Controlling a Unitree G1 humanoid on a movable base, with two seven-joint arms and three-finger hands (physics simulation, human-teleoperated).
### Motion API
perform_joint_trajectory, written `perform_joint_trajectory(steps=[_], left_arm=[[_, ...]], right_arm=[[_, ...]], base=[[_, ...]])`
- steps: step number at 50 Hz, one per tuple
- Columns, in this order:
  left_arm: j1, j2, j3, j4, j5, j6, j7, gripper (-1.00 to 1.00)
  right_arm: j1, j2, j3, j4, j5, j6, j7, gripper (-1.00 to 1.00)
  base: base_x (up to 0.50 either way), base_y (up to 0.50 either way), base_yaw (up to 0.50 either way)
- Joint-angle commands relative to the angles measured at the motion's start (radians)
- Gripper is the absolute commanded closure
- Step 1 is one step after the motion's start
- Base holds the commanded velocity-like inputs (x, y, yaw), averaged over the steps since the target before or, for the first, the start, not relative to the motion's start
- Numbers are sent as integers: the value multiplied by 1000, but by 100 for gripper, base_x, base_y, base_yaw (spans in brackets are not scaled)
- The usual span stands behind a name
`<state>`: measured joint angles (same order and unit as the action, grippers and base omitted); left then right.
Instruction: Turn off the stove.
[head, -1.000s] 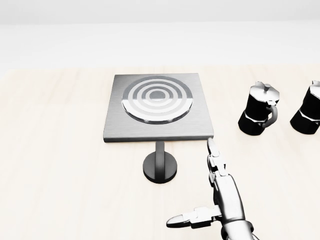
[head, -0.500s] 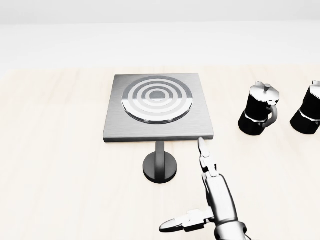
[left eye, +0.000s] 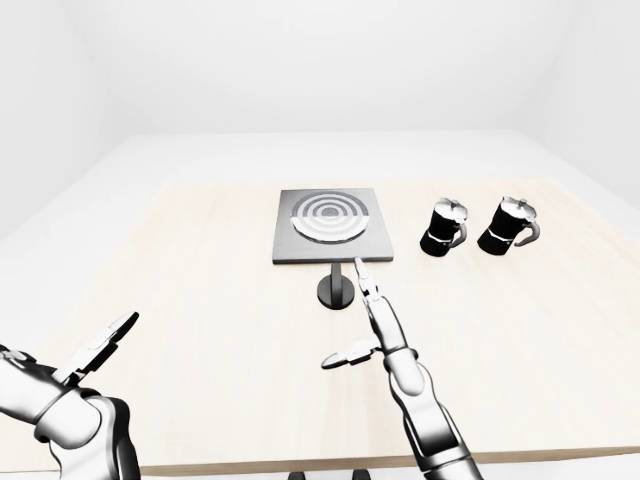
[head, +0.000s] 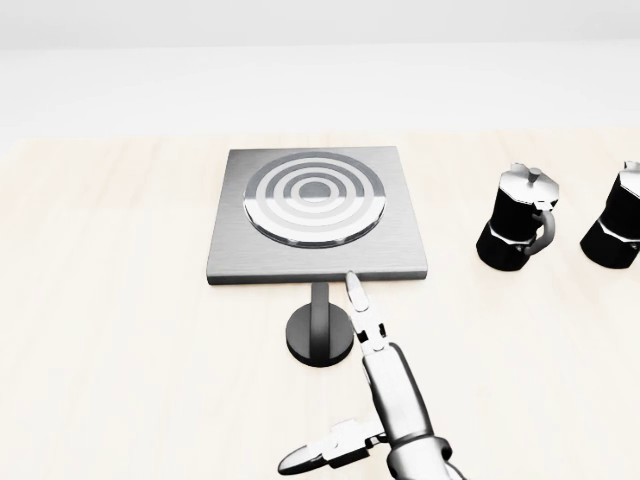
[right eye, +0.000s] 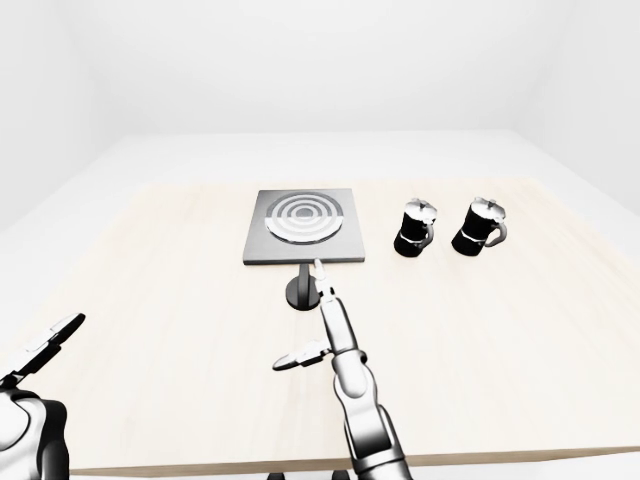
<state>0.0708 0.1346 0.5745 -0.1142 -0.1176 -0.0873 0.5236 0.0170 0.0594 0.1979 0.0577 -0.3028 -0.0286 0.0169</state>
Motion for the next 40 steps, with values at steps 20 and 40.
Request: perform_joint_trajectory(steps=[20,40], left_arm=[[1,-6,6,-13,-14,0,-12,-100],[2,-3,7,-17,-19,0,-13,-100]], right_arm=[[-55,16,9,135,8,-59,-17,-100],[-96,37,17,190,-14,-59,-13,-100]], base=[[0,0,0],[0,0,0]])
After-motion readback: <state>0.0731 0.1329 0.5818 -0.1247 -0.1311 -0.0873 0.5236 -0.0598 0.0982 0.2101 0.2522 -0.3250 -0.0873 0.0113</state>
